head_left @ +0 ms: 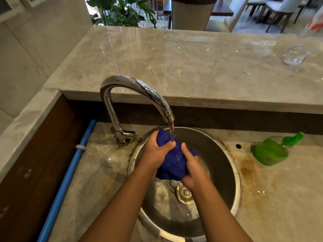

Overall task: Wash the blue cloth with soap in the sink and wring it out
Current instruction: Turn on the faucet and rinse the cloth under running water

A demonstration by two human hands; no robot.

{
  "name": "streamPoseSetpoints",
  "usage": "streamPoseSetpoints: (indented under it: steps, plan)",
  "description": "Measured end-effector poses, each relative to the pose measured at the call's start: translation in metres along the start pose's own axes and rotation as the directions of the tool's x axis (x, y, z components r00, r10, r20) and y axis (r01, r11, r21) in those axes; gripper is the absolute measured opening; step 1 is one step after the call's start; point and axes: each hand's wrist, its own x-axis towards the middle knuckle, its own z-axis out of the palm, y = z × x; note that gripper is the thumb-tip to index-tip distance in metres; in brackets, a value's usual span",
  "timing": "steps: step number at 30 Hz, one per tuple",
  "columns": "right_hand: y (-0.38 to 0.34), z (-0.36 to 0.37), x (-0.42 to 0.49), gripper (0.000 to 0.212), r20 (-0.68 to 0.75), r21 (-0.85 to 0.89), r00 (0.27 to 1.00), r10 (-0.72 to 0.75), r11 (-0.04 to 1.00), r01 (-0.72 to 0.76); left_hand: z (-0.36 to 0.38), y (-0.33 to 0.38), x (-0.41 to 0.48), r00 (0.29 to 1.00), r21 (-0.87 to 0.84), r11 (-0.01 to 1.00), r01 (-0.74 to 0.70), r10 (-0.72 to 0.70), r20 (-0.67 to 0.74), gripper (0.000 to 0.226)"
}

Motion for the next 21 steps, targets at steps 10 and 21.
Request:
streamPoseSetpoints:
  steps: [10,21]
  plan:
    - [-0.032,0.005,-0.008,0.017,0.088,-0.244,0.954,-0.286,0.923,0.299,-0.008,-0.003,-0.017,0.872,-0.31,0.818,0.484,-0.423,0.248,0.043]
    - [-0.015,0.017,-0.012,0.023,-0.136,-0.415,0.928,-0.346,0.87,0.264,0.002,-0.008,0.008,0.965,0.026,0.999,0.043,-0.035,-0.26,0.027]
